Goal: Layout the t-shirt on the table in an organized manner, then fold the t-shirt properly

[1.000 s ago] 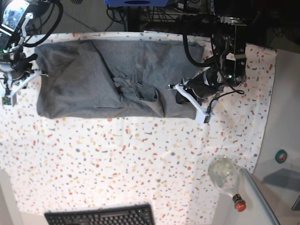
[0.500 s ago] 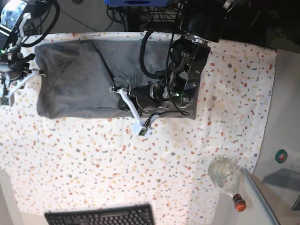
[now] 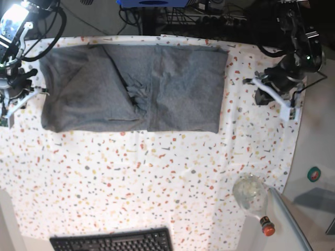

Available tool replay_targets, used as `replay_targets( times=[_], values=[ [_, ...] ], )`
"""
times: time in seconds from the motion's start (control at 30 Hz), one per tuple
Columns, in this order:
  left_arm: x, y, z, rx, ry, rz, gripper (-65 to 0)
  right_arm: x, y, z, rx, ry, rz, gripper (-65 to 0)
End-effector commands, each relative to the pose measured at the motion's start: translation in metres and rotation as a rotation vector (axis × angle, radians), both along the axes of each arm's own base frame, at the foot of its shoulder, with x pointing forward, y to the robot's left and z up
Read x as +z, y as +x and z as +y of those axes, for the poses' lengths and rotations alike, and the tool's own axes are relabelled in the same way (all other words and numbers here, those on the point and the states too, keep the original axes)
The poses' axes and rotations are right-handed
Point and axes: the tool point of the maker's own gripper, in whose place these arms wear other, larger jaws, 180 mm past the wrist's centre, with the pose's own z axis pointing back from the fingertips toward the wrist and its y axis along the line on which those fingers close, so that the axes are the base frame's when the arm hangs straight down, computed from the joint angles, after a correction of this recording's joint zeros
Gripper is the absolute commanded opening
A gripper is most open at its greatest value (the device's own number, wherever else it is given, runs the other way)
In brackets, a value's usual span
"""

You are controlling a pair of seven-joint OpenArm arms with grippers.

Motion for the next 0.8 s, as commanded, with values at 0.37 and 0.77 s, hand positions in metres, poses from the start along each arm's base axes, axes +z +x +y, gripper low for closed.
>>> replay_targets(
  times=[0.37,0.77],
  values=[
    [-0.031,-0.037,0.072,0.04,0.151,0.021,-65.0,0.018,0.032,0.011,-0.119,0.461,-0.174,0.0],
    [-0.041,-0.037,0.045,0.031,0.12,0.021,-65.0,0.034,0.023,0.018,0.013,0.094,-0.149,0.0]
  ],
)
